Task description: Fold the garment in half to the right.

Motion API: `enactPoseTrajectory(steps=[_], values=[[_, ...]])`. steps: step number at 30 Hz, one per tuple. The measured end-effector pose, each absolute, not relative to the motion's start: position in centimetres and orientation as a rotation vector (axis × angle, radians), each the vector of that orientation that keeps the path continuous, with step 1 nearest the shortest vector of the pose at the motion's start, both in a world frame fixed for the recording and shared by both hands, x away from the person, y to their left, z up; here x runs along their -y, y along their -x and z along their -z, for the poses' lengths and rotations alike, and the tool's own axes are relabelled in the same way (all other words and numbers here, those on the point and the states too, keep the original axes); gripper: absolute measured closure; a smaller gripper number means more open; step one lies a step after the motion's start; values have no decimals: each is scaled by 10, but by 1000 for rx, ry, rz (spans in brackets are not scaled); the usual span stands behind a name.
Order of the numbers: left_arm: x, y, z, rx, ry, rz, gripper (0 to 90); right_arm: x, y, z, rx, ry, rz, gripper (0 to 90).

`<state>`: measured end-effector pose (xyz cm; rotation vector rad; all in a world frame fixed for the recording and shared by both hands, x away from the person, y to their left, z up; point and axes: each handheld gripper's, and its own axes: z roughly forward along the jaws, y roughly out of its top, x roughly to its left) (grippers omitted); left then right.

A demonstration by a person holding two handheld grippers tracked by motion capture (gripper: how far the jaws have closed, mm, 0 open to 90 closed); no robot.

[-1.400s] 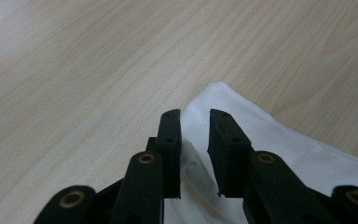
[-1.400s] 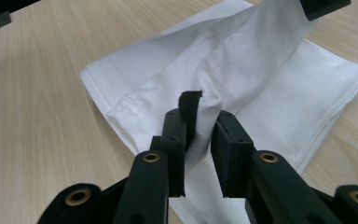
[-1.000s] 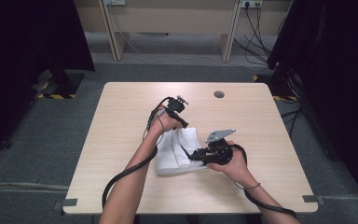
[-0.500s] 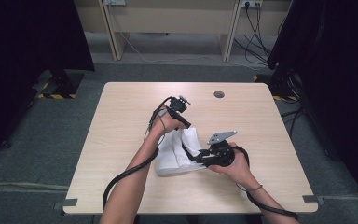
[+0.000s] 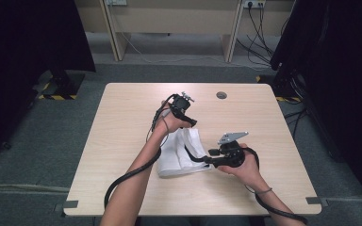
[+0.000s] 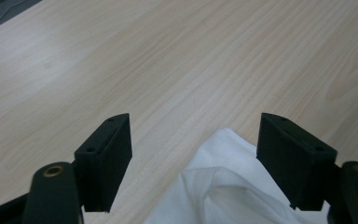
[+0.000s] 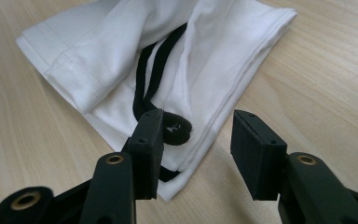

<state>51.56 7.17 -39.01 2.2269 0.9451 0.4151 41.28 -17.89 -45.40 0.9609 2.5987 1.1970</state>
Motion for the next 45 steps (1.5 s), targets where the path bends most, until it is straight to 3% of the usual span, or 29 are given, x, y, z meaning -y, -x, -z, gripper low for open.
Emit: enactPoseTrajectory(steps=[24,32,35,39,45], values=[[-166,-457,408,-1055,-2092,-521,238,116,-442,437,-2554,-911,-1057,567],[-185,-433,413,-1068,-2045,-534,230,103,-454,446,-2538,-969,-971,751],[-189,-426,415,-1065,-2035,-539,230,105,-459,450,-2519,-1024,-939,768],[-193,-419,420,-1073,-2026,-542,230,113,-465,455,-2484,-1102,-895,756],[-202,-411,426,-1089,-2023,-543,230,123,-466,457,-2458,-1139,-872,659]])
